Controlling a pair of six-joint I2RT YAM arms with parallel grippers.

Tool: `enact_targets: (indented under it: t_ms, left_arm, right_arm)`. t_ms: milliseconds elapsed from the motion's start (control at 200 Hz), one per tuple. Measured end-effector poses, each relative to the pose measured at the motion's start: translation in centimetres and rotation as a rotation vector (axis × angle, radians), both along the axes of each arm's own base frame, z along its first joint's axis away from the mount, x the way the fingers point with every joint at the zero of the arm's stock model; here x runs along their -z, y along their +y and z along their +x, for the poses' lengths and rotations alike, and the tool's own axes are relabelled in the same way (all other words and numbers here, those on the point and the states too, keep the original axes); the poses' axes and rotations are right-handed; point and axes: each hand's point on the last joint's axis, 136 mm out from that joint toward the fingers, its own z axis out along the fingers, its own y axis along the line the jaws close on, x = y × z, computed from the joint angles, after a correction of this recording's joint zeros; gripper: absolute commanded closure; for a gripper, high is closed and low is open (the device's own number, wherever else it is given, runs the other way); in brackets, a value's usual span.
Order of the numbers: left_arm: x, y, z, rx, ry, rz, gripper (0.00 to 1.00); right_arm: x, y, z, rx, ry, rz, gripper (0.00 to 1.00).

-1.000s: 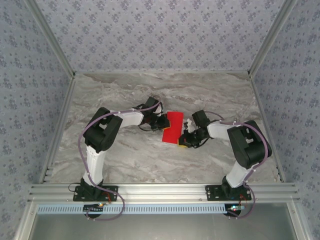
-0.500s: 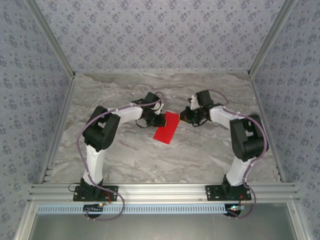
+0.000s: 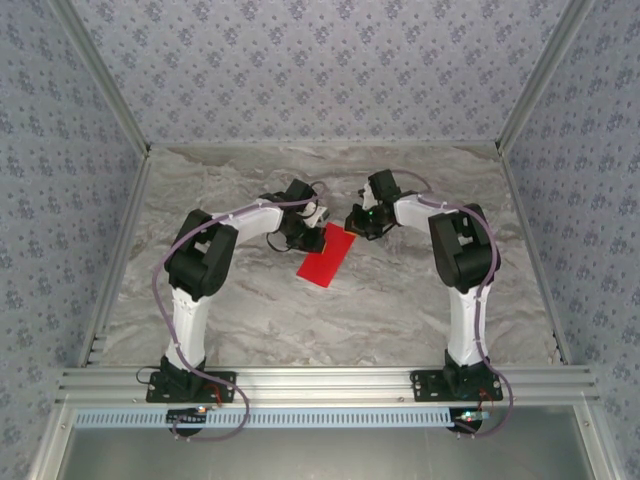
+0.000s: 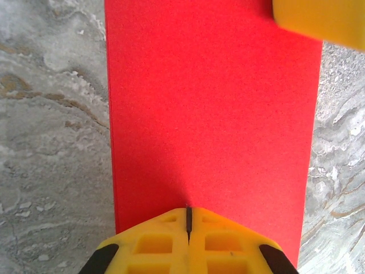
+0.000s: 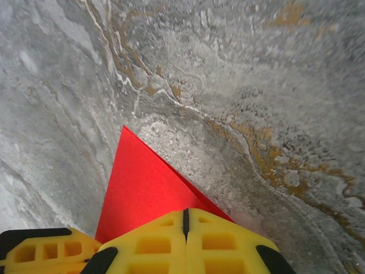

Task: Fold a paper plane with a square sheet of paper (pick it up from the middle)
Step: Rotate the square sheet of paper at the center of the table.

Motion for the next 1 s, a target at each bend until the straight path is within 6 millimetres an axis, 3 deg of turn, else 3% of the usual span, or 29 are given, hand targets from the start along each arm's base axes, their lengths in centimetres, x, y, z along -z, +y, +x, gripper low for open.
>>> enact_targets:
  t_ms: [160, 280, 415, 590, 779, 879, 999]
  left_arm:
    - [-0.5, -0.4, 0.1, -0.033, 0.024, -0.025, 0.88]
    - [-1.8, -0.9, 0.7, -0.090, 0.029, -0.059, 0.87]
    - [-4.4, -1.2, 1.1, -0.184, 0.011, -0.112, 0.87]
    - [-6.3, -2.6, -1.3, -0.266, 0.012, -0.174, 0.90]
    - [-5.0, -4.2, -5.6, -0.334, 0.084, -0.207, 1.00]
    - [-3.5, -4.1, -6.6, -0.390, 0.119, -0.210, 1.00]
    - [-2.5, -3.7, -7.0, -0.447, 0.154, -0.218, 1.00]
  right_arm:
    - [0.6, -0.8, -0.4, 0.019, 0.013, -0.057, 1.00]
    - [0.6, -1.9, -1.2, 0.056, 0.007, -0.114, 1.00]
    - [0.7, -4.2, -3.6, 0.149, 0.031, -0.177, 1.00]
    - [0.8, -6.4, -6.8, 0.271, 0.071, -0.186, 1.00]
    - [0.2, -6.3, -7.5, 0.278, 0.057, -0.061, 1.00]
    - [-1.1, -5.5, -7.2, 0.253, 0.017, 0.016, 1.00]
    - [-2.4, -3.2, -7.9, 0.191, -0.021, 0.102, 1.00]
